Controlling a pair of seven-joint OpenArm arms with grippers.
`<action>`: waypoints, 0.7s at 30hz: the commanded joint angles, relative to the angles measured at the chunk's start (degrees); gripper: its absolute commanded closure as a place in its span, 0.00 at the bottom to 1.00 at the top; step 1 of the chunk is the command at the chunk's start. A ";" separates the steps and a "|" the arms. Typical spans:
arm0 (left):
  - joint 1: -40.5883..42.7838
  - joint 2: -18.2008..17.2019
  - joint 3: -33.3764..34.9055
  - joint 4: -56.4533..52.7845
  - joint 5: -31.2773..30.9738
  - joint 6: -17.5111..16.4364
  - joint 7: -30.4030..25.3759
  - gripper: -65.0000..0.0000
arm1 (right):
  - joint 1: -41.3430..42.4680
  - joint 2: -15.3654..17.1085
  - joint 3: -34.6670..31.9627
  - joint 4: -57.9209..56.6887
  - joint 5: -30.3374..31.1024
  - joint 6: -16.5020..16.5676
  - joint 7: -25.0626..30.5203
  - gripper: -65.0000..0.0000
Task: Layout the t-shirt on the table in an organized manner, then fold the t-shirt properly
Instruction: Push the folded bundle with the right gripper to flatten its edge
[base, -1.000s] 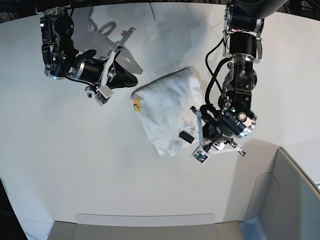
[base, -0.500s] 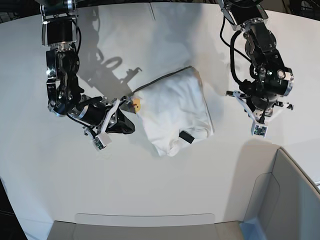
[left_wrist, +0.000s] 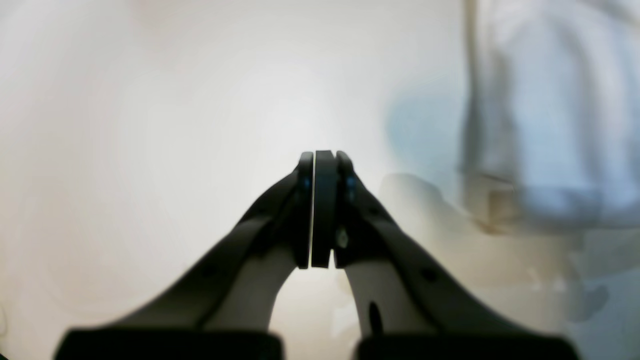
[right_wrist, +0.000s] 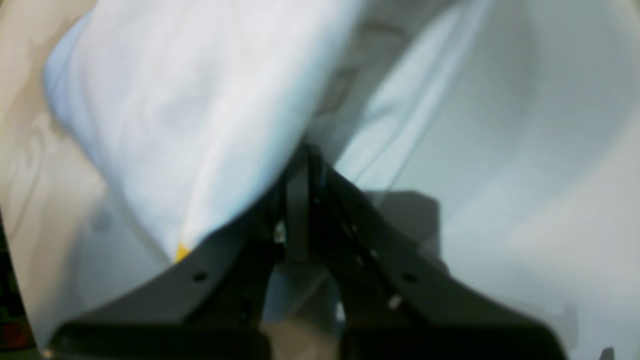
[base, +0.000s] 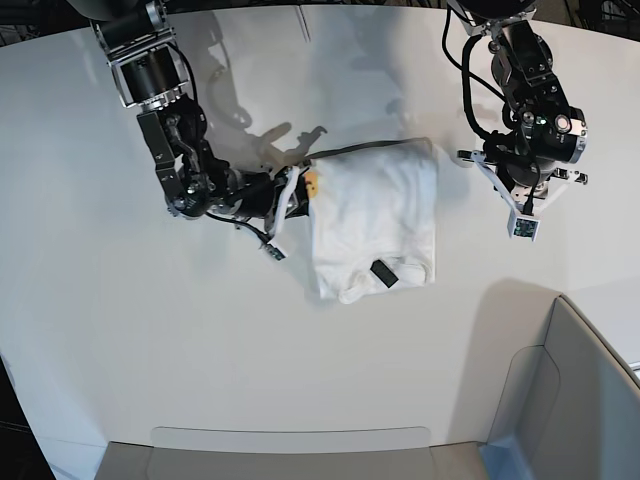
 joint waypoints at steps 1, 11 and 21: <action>-0.77 -0.32 0.06 0.96 0.11 0.01 -0.40 1.00 | 1.62 -1.47 -0.98 1.09 1.04 0.35 0.86 1.00; -0.51 -0.32 -4.42 0.96 0.11 0.01 -0.40 1.00 | 12.78 -11.75 -4.76 -13.15 -6.78 0.35 2.71 1.00; 0.81 -0.67 -10.66 0.96 0.11 -0.08 -0.49 1.00 | 16.12 -15.79 -5.82 -23.44 -7.93 0.35 6.05 1.00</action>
